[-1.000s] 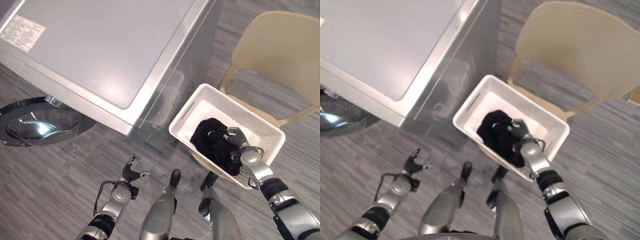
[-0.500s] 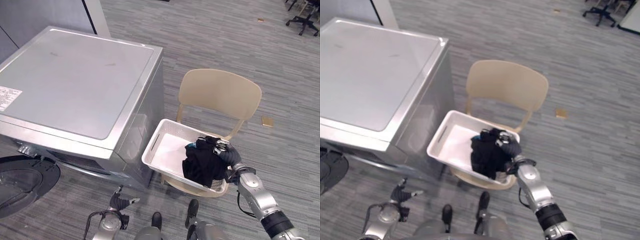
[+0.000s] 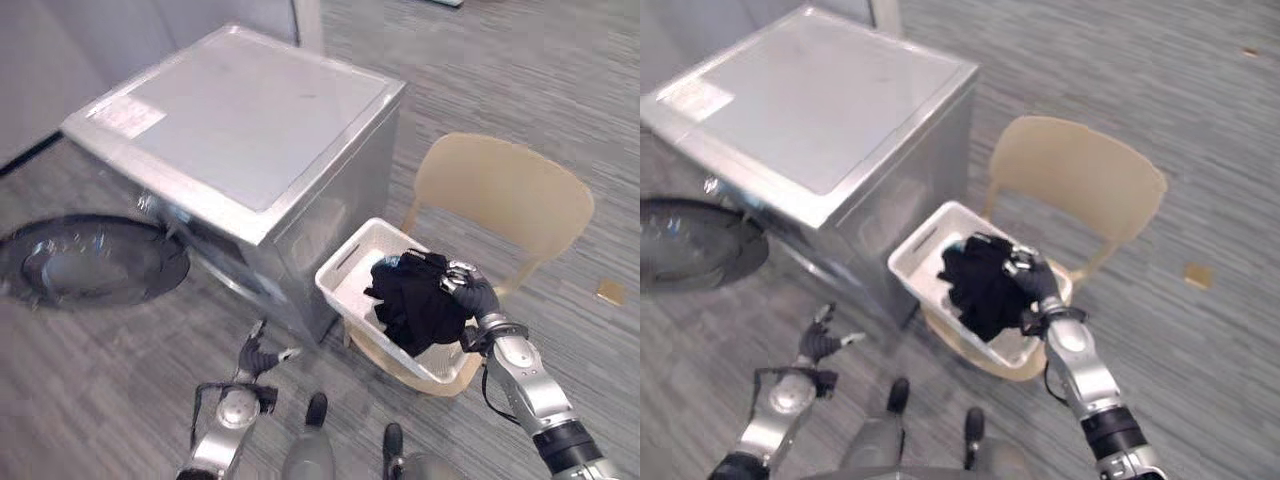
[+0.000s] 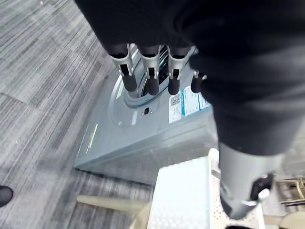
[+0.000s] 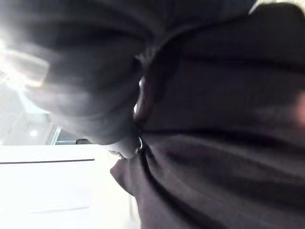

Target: Grab the laundry basket,head to the washer,open it,put in the laundry and shut it.

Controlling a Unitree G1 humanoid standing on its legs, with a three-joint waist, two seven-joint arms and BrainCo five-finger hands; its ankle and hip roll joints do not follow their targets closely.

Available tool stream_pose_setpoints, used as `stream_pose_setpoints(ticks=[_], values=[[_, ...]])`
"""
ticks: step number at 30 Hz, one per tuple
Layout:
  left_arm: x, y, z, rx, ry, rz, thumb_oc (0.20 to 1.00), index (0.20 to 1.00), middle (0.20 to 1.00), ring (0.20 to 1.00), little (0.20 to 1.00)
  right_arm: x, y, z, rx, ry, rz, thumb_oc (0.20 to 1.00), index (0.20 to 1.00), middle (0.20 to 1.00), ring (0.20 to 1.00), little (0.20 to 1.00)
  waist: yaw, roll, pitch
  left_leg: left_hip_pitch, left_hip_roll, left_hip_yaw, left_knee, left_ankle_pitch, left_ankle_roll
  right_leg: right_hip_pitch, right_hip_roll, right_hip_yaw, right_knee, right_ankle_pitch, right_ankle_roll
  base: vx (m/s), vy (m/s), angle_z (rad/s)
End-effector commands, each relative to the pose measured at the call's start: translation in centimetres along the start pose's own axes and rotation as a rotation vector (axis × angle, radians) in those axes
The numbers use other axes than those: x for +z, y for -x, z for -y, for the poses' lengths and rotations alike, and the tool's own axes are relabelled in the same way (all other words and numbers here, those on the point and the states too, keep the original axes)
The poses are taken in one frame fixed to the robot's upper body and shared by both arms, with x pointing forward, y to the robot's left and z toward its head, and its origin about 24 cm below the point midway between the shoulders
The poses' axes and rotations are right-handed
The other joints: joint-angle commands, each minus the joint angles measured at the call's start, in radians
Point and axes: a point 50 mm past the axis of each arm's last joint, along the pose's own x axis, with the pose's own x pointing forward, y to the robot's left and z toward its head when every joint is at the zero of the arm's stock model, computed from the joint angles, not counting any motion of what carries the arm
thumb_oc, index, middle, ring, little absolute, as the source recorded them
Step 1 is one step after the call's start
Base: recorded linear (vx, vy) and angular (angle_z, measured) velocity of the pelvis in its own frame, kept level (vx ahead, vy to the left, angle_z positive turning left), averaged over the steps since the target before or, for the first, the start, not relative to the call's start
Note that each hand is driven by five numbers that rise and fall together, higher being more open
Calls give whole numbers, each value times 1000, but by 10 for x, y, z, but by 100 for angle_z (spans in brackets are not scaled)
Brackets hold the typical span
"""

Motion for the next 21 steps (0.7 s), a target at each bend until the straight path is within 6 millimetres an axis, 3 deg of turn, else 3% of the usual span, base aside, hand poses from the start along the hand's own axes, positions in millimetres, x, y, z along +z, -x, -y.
stream_pose_setpoints(ticks=[1,5,7,8,9,10,12,13,15,18,19,20,21], values=[[49,-13,-10,-7,-82,228,1000,1000,1000,1000,1000,58,-10,-15,39,-14,291,200,200,200,200,200,-40,-103,-8,-49,-104,61,33,-22,26,112,-103,11,-100,-53,104,-169,-41,46],[88,-15,14,-107,-143,400,1000,1000,1000,1000,1000,79,-13,-30,101,-14,382,200,200,200,200,200,-87,-121,-38,69,-110,134,119,-167,47,94,-137,-57,-118,-31,105,-135,-26,54],[103,-13,30,-165,-160,465,1000,1000,1000,1000,1000,89,-15,-41,139,-41,422,200,200,200,200,200,-110,-106,-66,134,-102,176,62,-162,50,97,-131,-92,-137,-20,111,40,65,84],[112,-12,42,-194,-177,506,1000,1000,1000,1000,1000,99,-17,-57,193,-75,462,200,200,200,200,200,-113,-105,-86,153,-110,168,6,-152,48,105,-127,-95,-148,-10,115,64,79,62],[112,-13,42,-193,-177,506,1000,1000,1000,1000,1000,99,-18,-57,193,-75,462,200,200,200,200,200,-114,-105,-85,157,-111,168,0,-150,48,108,-127,-96,-150,-10,115,48,101,24],[123,-12,57,-241,-198,554,1000,1000,1000,1000,1000,110,-19,-67,231,-104,505,200,200,200,200,200,-118,-108,-101,183,-117,170,-42,-144,49,121,-125,-103,-156,-4,119,24,65,2],[134,-13,69,-258,-198,590,1000,1000,1000,1000,1000,124,-21,-84,290,-142,552,200,200,200,200,200,-118,-111,-113,210,-120,169,-75,-141,52,133,-124,-96,-164,2,124,16,72,7],[135,-13,69,-257,-198,592,1000,1000,1000,1000,1000,125,-21,-84,290,-142,553,200,200,200,200,200,-117,-111,-111,214,-120,170,-78,-140,52,135,-124,-95,-165,2,124,5,55,4],[143,-16,81,-270,-207,611,1000,1000,1000,1000,1000,137,-20,-102,361,-214,585,200,200,200,200,200,-117,-114,-128,236,-122,175,-94,-143,56,149,-122,-82,-174,9,128,6,68,-6],[151,-19,86,-251,-220,633,1000,1000,1000,1000,1000,140,-16,-120,447,-304,577,200,200,200,200,200,-117,-117,-140,245,-123,181,-95,-147,58,159,-123,-71,-181,14,130,10,52,-7],[151,-19,86,-250,-220,633,423,423,423,423,423,140,-16,-120,447,-304,578,200,200,200,200,200,-117,-117,-139,246,-123,182,-95,-147,58,159,-123,-71,-181,15,130,-4,26,-4],[157,-21,86,-231,-225,649,200,200,200,200,200,137,-14,-127,481,-337,554,200,200,200,200,200,-118,-118,-143,247,-124,182,-95,-147,58,161,-124,-69,-182,17,132,0,15,-3],[157,-22,85,-220,-223,651,200,200,200,200,200,135,-12,-130,499,-348,548,200,200,200,200,200,-119,-118,-144,247,-124,182,-95,-148,59,163,-125,-67,-184,18,133,0,0,0]])
